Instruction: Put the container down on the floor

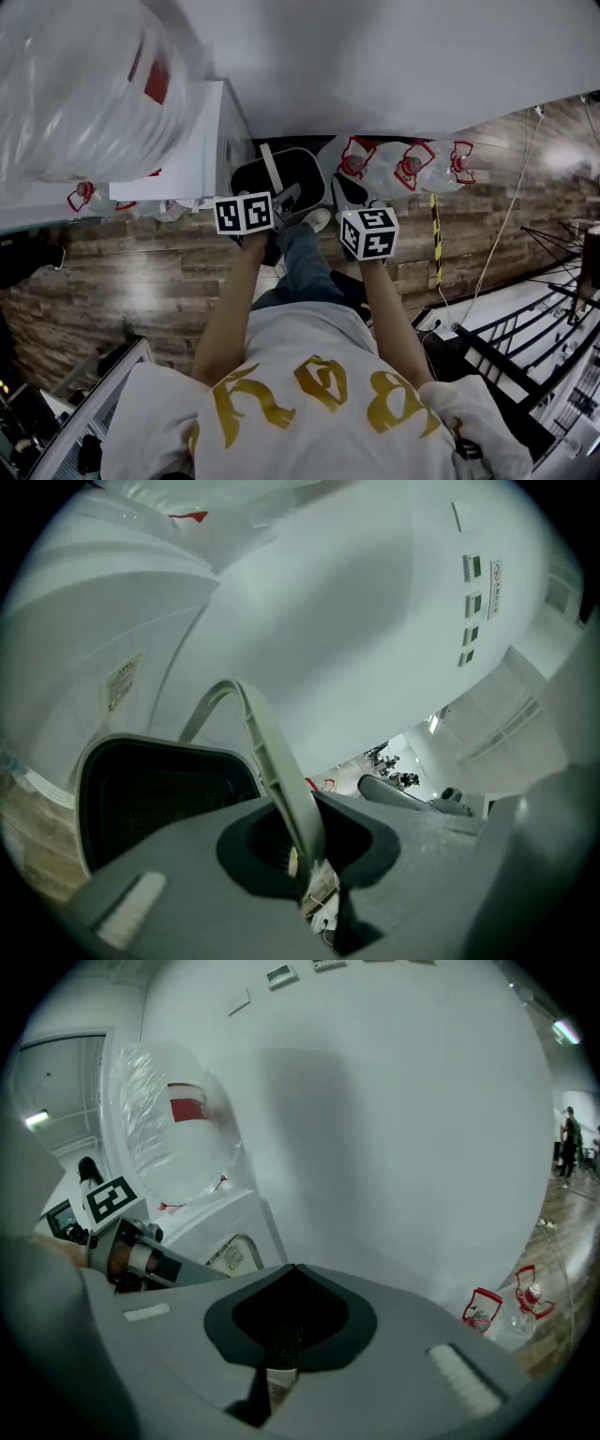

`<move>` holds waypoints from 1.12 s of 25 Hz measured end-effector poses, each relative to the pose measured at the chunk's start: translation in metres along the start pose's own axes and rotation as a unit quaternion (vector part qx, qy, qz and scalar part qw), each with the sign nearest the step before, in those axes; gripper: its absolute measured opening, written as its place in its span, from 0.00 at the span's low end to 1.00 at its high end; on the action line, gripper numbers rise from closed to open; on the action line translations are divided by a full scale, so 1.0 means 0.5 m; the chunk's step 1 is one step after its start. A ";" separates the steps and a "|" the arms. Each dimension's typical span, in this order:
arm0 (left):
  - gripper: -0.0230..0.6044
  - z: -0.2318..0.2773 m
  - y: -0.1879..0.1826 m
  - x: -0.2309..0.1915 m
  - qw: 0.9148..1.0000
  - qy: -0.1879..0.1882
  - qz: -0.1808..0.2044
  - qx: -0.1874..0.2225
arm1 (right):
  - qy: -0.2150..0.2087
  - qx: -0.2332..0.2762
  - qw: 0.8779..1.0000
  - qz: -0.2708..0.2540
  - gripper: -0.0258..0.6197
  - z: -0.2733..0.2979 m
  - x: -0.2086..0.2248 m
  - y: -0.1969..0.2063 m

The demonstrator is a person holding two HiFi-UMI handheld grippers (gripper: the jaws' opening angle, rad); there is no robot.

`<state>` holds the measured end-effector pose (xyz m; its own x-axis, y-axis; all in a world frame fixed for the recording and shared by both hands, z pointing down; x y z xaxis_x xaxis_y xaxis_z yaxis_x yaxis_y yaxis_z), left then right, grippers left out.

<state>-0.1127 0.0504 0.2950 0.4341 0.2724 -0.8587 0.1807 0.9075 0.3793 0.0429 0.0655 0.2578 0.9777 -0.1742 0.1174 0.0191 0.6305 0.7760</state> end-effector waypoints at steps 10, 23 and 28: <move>0.11 0.061 0.013 -0.070 1.000 -0.022 -0.003 -0.022 | -0.026 -0.028 0.999 0.026 0.08 0.066 0.032 0.044; 0.11 0.136 0.053 -0.262 0.997 -0.069 -0.001 -0.037 | -0.047 -0.100 0.994 0.007 0.08 0.230 0.034 0.187; 0.10 0.166 0.065 -0.329 0.995 -0.088 -0.001 -0.042 | -0.061 -0.116 0.991 -0.010 0.08 0.294 0.037 0.222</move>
<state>-0.1050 0.0086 0.4774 0.5832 0.2177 -0.7826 0.1098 0.9335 0.3415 0.0323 0.0211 0.4370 0.9439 -0.2710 0.1885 0.1006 0.7799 0.6178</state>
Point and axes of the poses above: the fingertips, and each gripper's own axes: z forward along the fingers, x to its right, y out of its underside, the point moved 6 cm from there along -z, backward along the fingers, and after that the axes turned 10 degrees about y, right-handed, at the moved point
